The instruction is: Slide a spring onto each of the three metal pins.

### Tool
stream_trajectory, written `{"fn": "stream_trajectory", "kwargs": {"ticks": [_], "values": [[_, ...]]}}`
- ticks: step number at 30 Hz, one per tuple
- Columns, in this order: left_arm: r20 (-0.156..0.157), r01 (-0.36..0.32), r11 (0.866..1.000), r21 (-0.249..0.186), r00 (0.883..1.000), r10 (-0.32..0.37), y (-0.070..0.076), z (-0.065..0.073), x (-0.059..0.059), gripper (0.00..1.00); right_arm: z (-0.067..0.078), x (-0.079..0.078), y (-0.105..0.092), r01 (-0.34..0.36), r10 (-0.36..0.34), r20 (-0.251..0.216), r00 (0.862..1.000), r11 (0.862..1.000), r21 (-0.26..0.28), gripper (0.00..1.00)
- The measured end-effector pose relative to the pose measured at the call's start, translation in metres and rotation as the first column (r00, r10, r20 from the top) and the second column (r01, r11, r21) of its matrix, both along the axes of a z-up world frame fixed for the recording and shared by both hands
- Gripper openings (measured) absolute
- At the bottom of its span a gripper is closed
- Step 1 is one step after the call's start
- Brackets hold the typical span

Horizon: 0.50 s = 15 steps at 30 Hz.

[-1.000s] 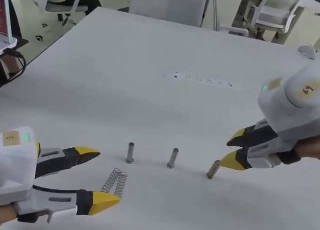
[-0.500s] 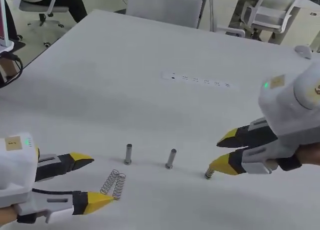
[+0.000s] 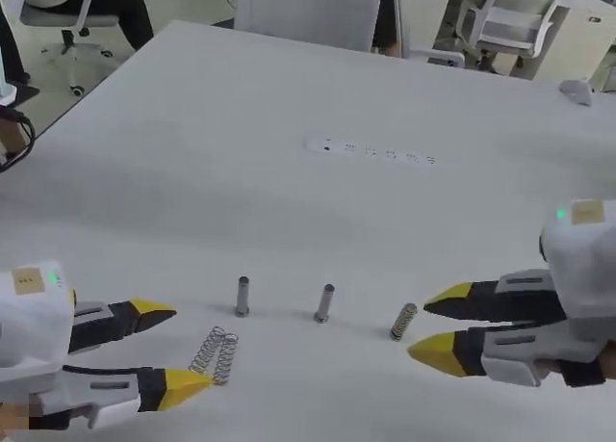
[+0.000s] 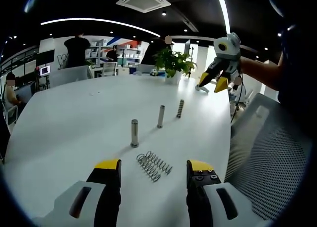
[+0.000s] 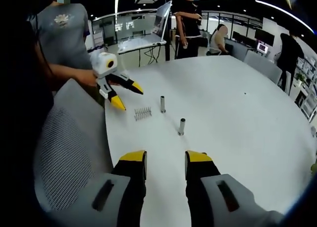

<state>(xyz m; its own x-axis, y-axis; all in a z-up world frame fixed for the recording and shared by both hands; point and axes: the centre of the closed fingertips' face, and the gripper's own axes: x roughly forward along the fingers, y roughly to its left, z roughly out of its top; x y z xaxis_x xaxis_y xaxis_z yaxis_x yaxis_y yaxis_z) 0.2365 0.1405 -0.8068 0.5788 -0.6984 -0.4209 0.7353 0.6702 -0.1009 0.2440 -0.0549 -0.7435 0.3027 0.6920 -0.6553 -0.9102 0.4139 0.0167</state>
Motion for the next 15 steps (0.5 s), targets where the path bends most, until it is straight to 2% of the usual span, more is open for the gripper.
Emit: {"fn": "stream_trajectory", "kwargs": {"ticks": [3, 7, 8, 10, 15], "values": [[-0.003, 0.001, 1.000, 0.003, 1.000, -0.001, -0.001, -0.002, 0.000, 0.48, 0.001, 0.000, -0.004, 0.024, -0.026, 0.023, 0.999, 0.998, 0.060, 0.29], [-0.007, 0.002, 1.000, 0.009, 1.000, -0.002, -0.001, -0.004, 0.000, 0.47, -0.002, 0.002, -0.010, 0.051, -0.057, 0.049, 0.997, 0.993, 0.110, 0.29], [-0.009, 0.003, 1.000, 0.009, 1.000, -0.003, -0.001, -0.005, 0.000, 0.47, -0.003, 0.003, -0.011, 0.059, -0.065, 0.050, 0.997, 0.992, 0.114, 0.29], [-0.011, 0.003, 1.000, 0.012, 1.000, -0.002, -0.001, -0.006, 0.000, 0.46, -0.004, 0.004, -0.012, 0.060, -0.071, 0.084, 0.994, 0.989, 0.133, 0.29], [-0.011, -0.001, 1.000, 0.016, 1.000, 0.001, 0.000, -0.008, 0.001, 0.45, -0.009, 0.006, -0.017, 0.076, -0.096, 0.108, 0.989, 0.981, 0.181, 0.30]]}}
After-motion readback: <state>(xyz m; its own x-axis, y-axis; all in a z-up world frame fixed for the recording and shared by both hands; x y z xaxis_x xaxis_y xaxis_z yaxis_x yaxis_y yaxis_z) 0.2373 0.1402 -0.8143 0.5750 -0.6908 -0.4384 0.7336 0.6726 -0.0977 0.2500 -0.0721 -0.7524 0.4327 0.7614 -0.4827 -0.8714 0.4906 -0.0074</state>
